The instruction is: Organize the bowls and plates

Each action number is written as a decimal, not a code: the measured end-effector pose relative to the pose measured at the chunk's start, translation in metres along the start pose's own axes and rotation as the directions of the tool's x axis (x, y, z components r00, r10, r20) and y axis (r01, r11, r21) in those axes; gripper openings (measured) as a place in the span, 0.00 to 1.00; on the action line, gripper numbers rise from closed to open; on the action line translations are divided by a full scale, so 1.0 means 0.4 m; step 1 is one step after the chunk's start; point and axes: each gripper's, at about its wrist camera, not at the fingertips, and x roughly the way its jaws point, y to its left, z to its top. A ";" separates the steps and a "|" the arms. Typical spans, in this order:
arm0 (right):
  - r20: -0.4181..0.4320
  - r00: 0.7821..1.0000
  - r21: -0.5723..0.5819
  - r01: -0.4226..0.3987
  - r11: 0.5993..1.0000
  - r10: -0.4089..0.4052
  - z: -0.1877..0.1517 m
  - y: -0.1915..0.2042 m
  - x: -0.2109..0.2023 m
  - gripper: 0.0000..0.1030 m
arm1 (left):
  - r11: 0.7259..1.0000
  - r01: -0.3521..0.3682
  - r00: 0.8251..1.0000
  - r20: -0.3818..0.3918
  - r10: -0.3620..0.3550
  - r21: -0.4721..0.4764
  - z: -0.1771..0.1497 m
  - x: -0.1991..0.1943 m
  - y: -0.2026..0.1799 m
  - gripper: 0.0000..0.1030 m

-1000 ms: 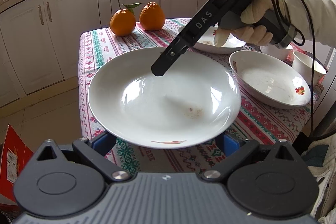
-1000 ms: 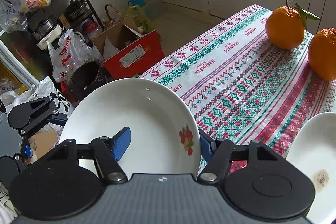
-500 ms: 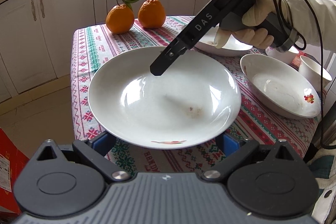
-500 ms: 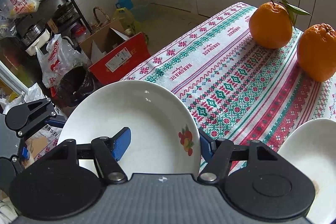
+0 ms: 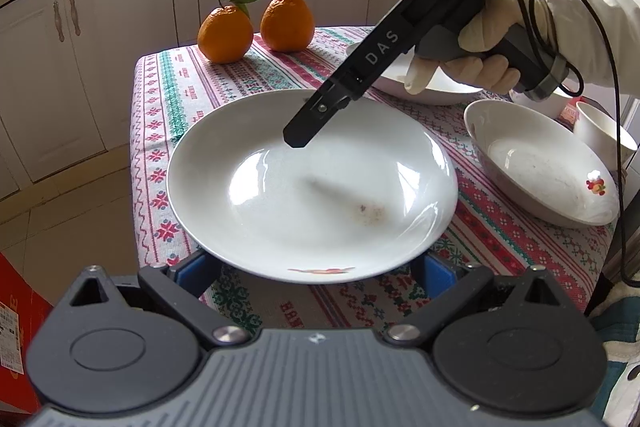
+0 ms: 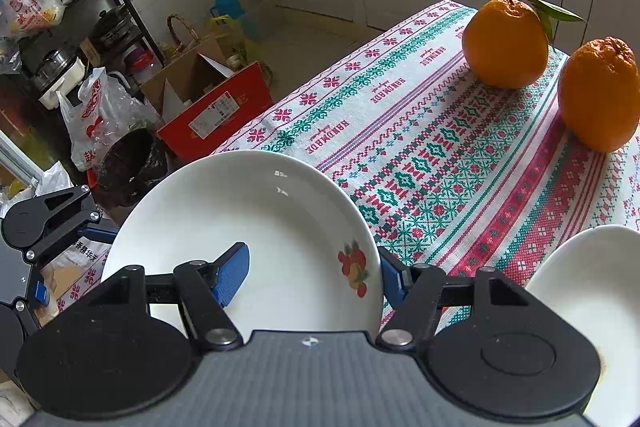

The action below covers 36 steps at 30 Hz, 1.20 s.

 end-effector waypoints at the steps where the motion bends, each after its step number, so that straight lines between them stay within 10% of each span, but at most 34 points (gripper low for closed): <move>1: 0.001 1.000 0.001 0.000 1.000 0.000 0.000 0.000 0.000 0.71 | 1.000 0.000 1.000 0.000 0.000 0.001 0.000 0.000 0.000 0.97; 12: 0.013 1.000 -0.019 0.017 1.000 -0.017 -0.001 0.011 0.006 0.77 | 1.000 0.005 1.000 0.004 -0.005 -0.009 0.001 0.005 0.002 0.97; 18: 0.035 0.999 -0.031 0.019 0.999 -0.018 -0.006 0.026 -0.012 0.99 | 1.000 0.003 1.000 0.004 -0.003 -0.014 -0.003 -0.005 -0.001 0.98; 36: 0.186 0.971 -0.013 0.157 0.988 -0.152 -0.139 0.127 -0.247 1.00 | 0.998 -0.033 0.999 0.037 0.035 -0.054 -0.035 -0.107 -0.100 0.99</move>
